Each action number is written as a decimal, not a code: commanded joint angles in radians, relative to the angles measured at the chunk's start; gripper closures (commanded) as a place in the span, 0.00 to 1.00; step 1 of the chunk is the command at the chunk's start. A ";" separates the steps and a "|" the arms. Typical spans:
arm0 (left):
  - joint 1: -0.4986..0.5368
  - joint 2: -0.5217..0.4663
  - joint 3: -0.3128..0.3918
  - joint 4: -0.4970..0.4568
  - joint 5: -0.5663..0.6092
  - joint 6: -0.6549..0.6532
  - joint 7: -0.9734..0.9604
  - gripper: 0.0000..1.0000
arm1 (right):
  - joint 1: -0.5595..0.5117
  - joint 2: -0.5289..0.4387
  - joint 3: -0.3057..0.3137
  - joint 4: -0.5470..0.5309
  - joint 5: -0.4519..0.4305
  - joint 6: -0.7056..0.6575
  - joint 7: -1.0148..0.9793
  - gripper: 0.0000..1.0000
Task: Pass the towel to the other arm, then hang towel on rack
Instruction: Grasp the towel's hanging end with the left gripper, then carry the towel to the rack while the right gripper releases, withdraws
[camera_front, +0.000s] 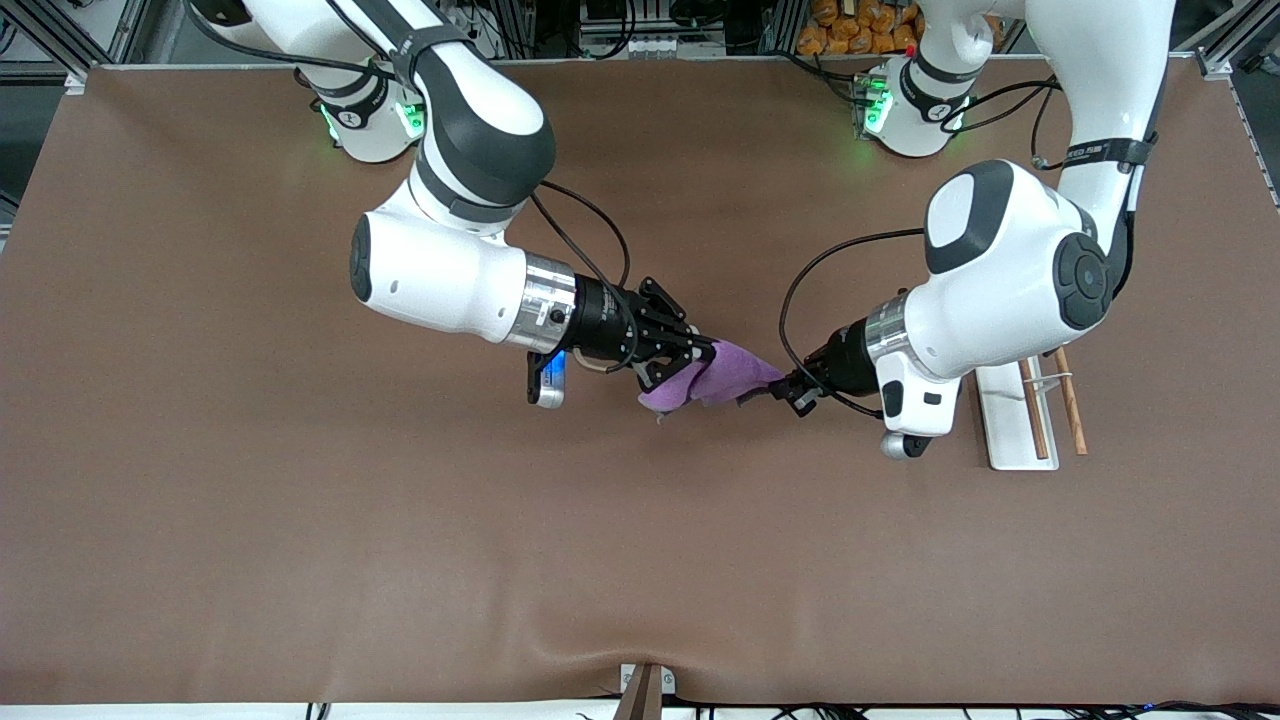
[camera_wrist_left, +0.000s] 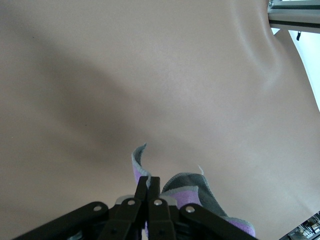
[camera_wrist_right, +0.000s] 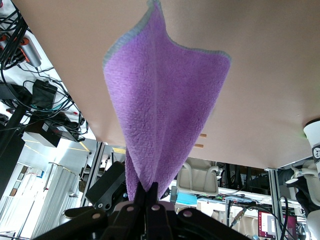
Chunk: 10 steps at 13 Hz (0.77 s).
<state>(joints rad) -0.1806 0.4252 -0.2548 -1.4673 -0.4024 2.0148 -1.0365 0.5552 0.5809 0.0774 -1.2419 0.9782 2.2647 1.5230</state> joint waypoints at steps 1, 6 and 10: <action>0.006 -0.003 0.002 0.010 0.019 -0.025 0.006 1.00 | 0.003 -0.001 -0.013 0.015 0.024 -0.002 0.011 0.88; 0.044 -0.016 0.003 0.009 0.146 -0.180 0.166 1.00 | -0.001 -0.007 -0.021 0.015 0.008 -0.043 0.072 0.00; 0.096 -0.031 0.002 0.001 0.307 -0.318 0.488 1.00 | -0.037 -0.027 -0.024 0.016 -0.079 -0.147 0.071 0.00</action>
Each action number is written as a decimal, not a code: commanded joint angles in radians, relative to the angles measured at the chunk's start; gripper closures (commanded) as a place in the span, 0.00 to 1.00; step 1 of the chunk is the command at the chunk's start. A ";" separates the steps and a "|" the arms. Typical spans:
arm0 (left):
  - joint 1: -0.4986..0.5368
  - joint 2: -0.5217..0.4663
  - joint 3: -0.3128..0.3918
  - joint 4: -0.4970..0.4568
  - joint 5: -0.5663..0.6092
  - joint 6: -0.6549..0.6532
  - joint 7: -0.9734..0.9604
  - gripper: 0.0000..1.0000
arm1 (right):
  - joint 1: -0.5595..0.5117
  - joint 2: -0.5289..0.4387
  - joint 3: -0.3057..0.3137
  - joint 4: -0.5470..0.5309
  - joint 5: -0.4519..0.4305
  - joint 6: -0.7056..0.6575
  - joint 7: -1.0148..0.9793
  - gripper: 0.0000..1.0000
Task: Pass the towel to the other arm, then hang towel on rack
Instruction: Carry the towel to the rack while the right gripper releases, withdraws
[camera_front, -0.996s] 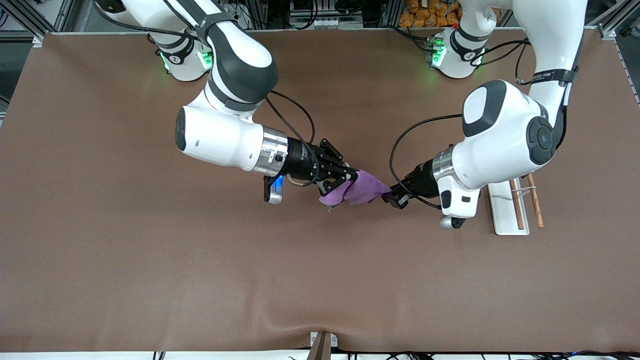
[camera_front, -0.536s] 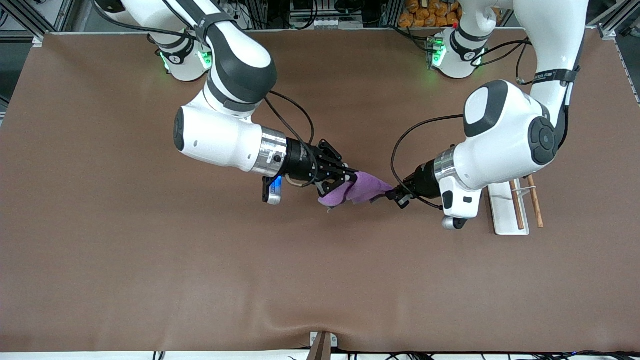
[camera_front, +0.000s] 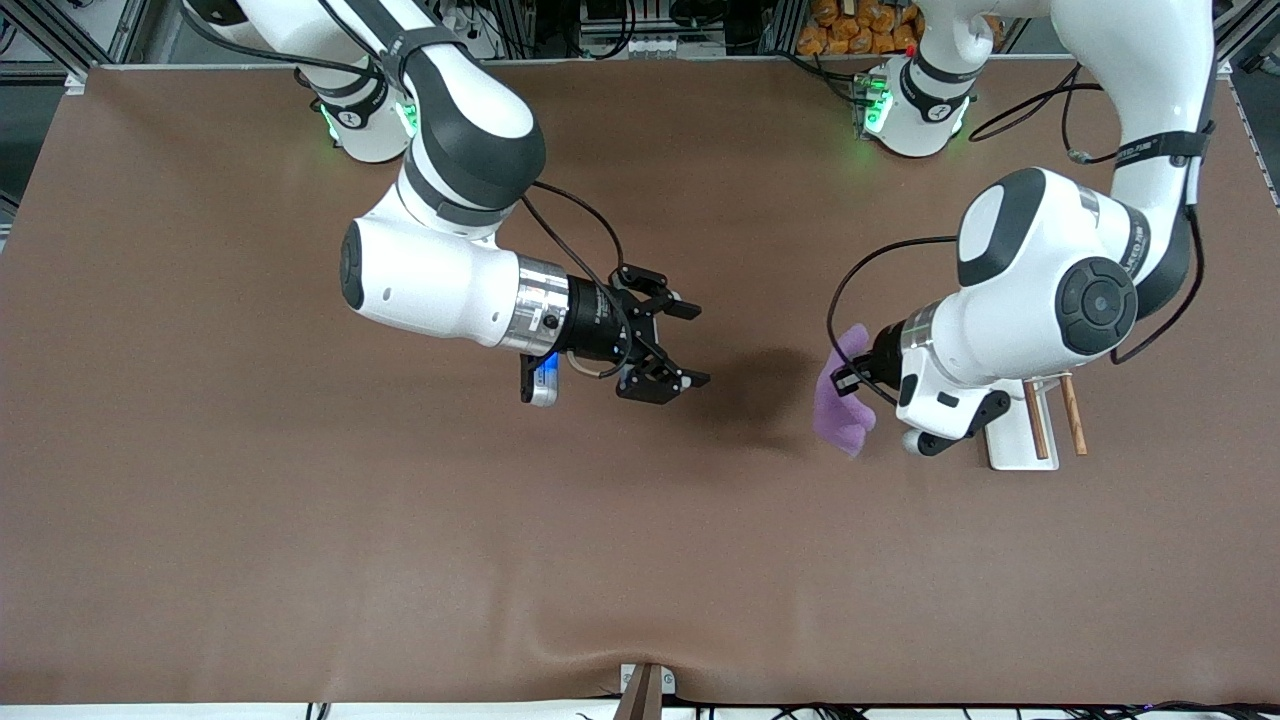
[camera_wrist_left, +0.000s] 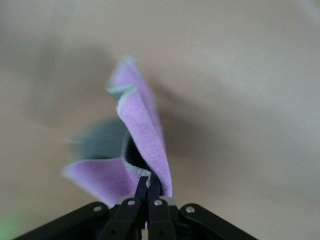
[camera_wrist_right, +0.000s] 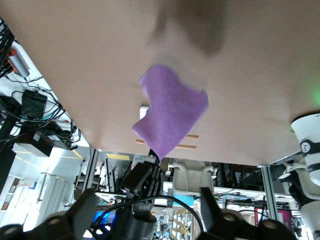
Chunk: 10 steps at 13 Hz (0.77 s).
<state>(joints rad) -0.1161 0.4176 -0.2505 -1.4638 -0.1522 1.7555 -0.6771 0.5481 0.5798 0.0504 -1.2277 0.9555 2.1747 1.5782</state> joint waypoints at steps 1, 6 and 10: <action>0.053 -0.029 -0.003 -0.004 0.090 -0.086 0.199 1.00 | -0.040 -0.044 0.002 0.002 -0.110 -0.102 0.016 0.00; 0.082 -0.100 -0.003 -0.039 0.267 -0.176 0.387 1.00 | -0.132 -0.047 0.000 0.068 -0.168 -0.271 -0.067 0.00; 0.171 -0.158 -0.007 -0.139 0.289 -0.121 0.559 1.00 | -0.248 -0.081 0.008 0.070 -0.225 -0.489 -0.334 0.00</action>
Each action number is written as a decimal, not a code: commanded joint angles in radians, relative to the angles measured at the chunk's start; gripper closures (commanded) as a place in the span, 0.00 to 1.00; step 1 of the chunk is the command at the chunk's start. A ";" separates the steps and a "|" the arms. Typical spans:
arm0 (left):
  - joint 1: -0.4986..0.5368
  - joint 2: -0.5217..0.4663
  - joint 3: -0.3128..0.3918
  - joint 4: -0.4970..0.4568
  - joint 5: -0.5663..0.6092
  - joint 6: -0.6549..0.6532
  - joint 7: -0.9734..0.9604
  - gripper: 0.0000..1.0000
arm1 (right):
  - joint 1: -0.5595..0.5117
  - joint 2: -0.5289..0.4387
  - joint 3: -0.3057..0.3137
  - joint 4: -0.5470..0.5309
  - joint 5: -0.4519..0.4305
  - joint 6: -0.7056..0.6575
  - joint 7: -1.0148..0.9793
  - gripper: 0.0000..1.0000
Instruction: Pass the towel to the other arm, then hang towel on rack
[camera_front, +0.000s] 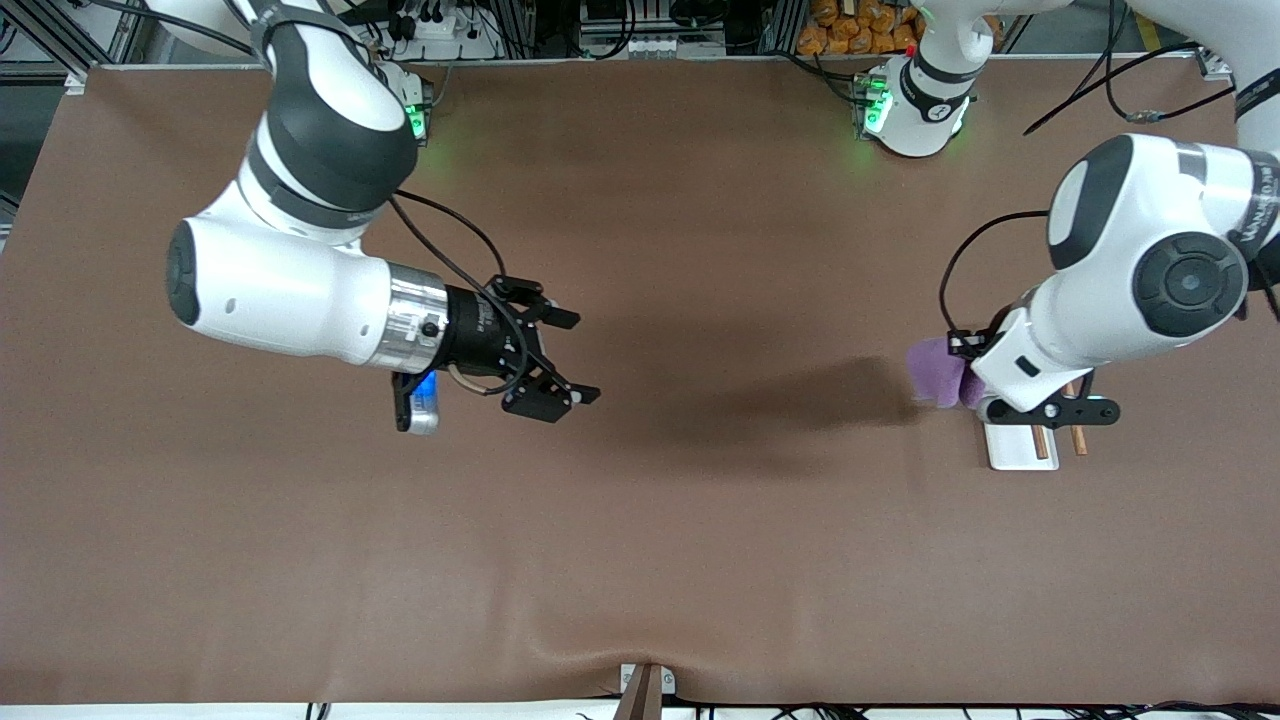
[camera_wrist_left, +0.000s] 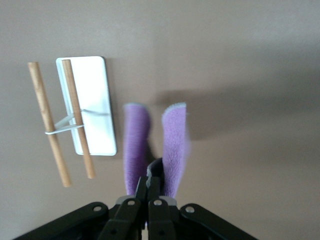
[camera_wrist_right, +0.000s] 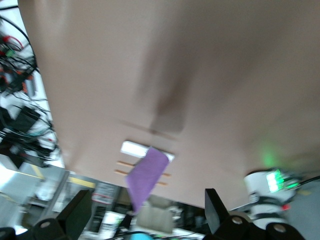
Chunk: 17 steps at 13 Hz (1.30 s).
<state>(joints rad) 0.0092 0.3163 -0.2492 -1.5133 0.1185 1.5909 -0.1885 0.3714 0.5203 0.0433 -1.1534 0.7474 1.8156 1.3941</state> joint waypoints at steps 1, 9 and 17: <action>0.060 -0.066 -0.008 -0.123 0.018 0.078 0.102 1.00 | -0.118 -0.029 0.020 -0.005 -0.019 -0.216 -0.237 0.00; 0.193 -0.080 -0.012 -0.235 0.079 0.185 0.294 1.00 | -0.160 -0.153 0.009 -0.017 -0.624 -0.463 -0.738 0.00; 0.336 -0.023 -0.013 -0.225 0.047 0.219 0.464 1.00 | -0.278 -0.207 0.006 -0.120 -0.790 -0.455 -1.235 0.00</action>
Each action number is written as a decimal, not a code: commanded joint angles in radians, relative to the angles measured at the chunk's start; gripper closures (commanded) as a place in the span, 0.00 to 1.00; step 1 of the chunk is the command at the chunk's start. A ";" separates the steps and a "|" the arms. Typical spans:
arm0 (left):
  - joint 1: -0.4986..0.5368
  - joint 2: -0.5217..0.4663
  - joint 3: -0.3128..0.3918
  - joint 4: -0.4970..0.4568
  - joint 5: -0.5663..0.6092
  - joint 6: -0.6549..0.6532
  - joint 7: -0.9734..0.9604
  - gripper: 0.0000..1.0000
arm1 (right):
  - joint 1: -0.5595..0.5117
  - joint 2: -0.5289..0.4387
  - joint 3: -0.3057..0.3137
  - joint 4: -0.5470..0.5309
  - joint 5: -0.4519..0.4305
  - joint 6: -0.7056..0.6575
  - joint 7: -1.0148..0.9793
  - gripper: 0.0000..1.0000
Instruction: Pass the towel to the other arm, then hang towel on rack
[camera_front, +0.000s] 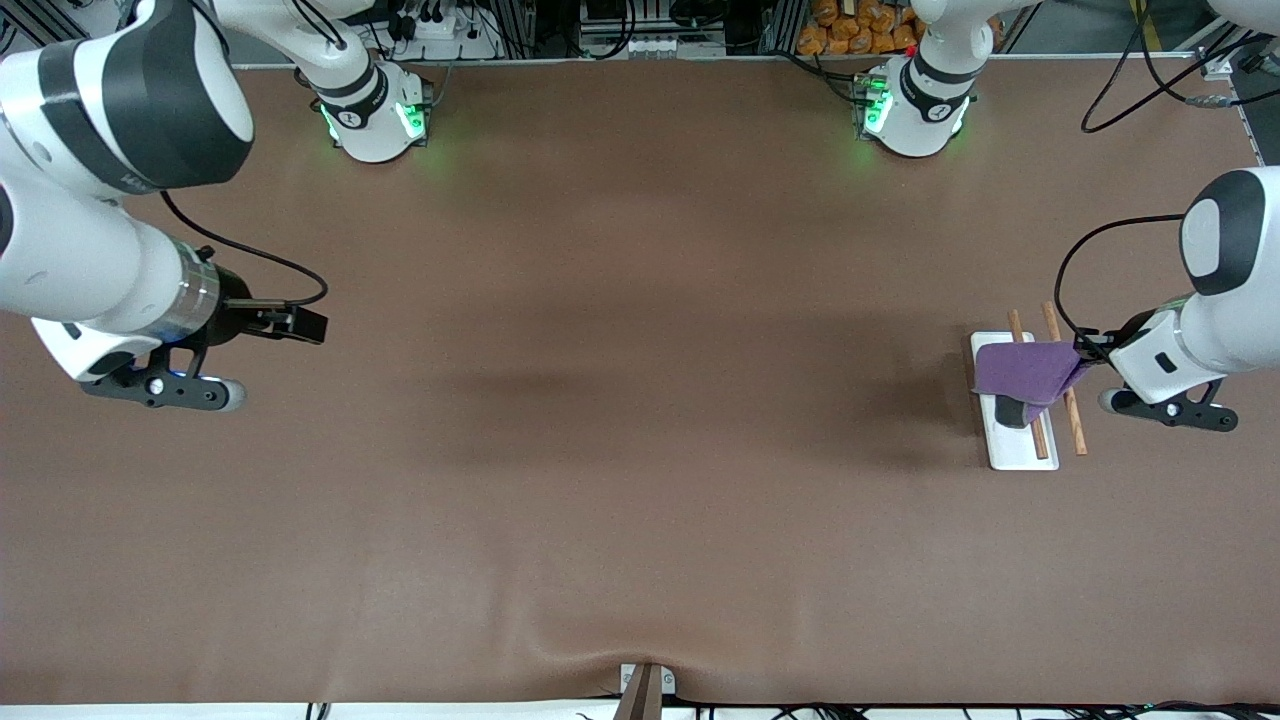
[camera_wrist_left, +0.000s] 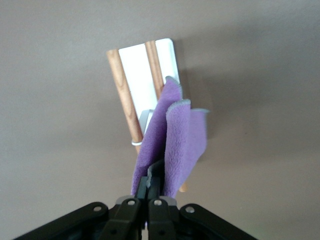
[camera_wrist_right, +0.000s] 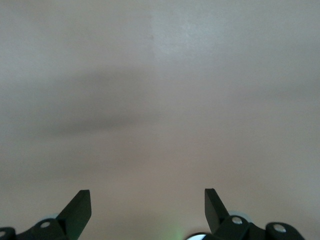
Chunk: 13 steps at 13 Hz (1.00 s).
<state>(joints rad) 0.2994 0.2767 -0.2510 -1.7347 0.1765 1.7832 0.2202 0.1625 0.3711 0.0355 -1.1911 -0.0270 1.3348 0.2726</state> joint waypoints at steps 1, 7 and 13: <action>0.070 0.025 -0.011 -0.003 -0.029 0.042 0.106 1.00 | -0.096 -0.058 0.014 -0.082 -0.016 0.027 -0.178 0.00; 0.165 0.053 -0.010 -0.003 -0.054 0.085 0.253 1.00 | -0.227 -0.317 0.014 -0.501 0.002 0.307 -0.354 0.00; 0.185 0.094 -0.004 0.006 -0.097 0.111 0.289 1.00 | -0.284 -0.428 0.012 -0.645 0.089 0.357 -0.382 0.00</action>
<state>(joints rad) 0.4767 0.3621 -0.2509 -1.7355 0.0971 1.8836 0.4916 -0.0796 -0.0422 0.0319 -1.8257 0.0013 1.6758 -0.0787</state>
